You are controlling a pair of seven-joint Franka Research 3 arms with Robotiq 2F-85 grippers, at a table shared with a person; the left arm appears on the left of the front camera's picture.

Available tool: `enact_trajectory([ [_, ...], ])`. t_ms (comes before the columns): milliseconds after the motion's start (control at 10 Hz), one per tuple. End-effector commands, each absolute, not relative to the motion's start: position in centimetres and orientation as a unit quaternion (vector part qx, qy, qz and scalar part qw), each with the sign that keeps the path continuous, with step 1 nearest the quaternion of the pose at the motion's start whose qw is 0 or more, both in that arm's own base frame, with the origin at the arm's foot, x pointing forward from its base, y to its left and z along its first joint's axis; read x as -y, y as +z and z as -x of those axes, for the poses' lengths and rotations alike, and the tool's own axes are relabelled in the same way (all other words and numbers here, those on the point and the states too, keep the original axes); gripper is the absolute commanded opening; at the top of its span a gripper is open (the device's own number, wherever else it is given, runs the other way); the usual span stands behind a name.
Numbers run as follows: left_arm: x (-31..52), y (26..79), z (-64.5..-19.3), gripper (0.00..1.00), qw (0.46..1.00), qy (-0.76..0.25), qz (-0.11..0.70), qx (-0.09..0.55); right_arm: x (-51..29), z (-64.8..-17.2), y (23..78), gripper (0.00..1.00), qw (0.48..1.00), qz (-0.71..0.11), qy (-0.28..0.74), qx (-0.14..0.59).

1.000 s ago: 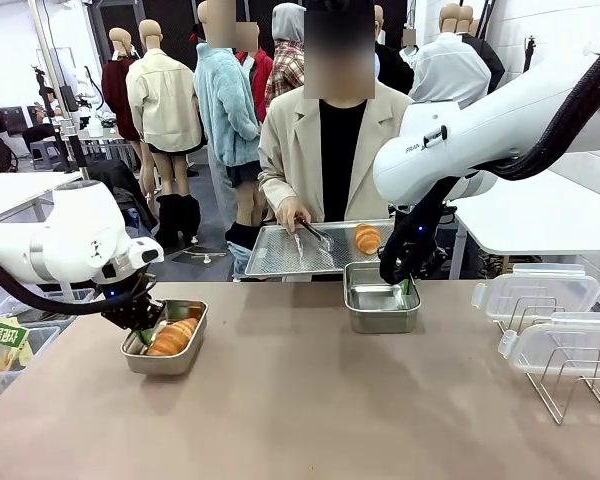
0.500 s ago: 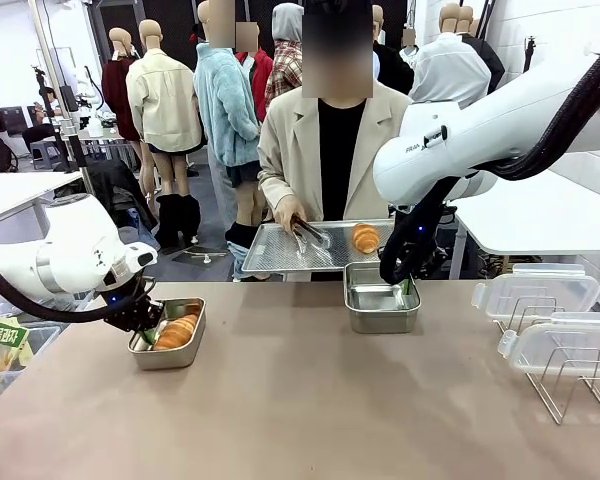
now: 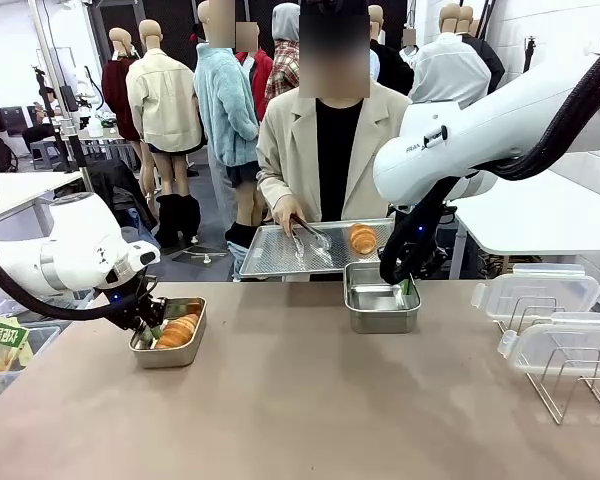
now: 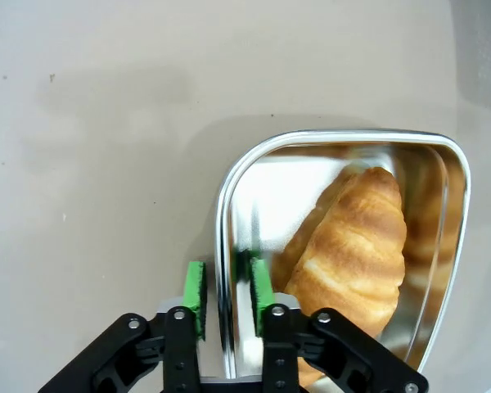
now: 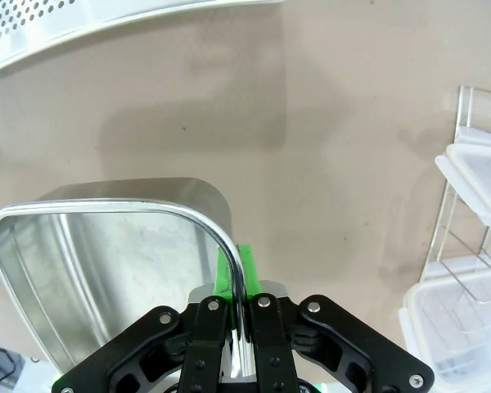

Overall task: Place the bread in airtight containers.
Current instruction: Once an object is inside an Airtight Container , place the container in the center of the table.

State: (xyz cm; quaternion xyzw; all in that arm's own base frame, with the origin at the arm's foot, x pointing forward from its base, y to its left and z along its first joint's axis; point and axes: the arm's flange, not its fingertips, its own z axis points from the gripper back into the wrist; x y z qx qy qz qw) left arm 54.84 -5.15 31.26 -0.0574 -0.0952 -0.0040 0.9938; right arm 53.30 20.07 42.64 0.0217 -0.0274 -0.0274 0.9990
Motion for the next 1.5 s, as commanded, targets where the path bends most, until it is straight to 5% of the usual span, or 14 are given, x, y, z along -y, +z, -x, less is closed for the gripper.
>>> enact_trajectory([
  [0,4.2,34.9,-53.9,0.99,0.992,-0.042,0.063,0.104,-20.0,-53.1,42.7,0.00,0.999,-0.024,-0.028,0.035],
  [700,-4.3,46.8,-50.5,1.00,0.989,-0.012,0.020,0.144,-20.0,-53.1,42.7,0.00,0.999,-0.024,-0.028,0.035],
  [1400,-8.5,48.8,-49.0,1.00,0.987,0.026,0.030,0.157,-20.0,-53.1,42.7,0.00,0.999,-0.024,-0.028,0.035],
])
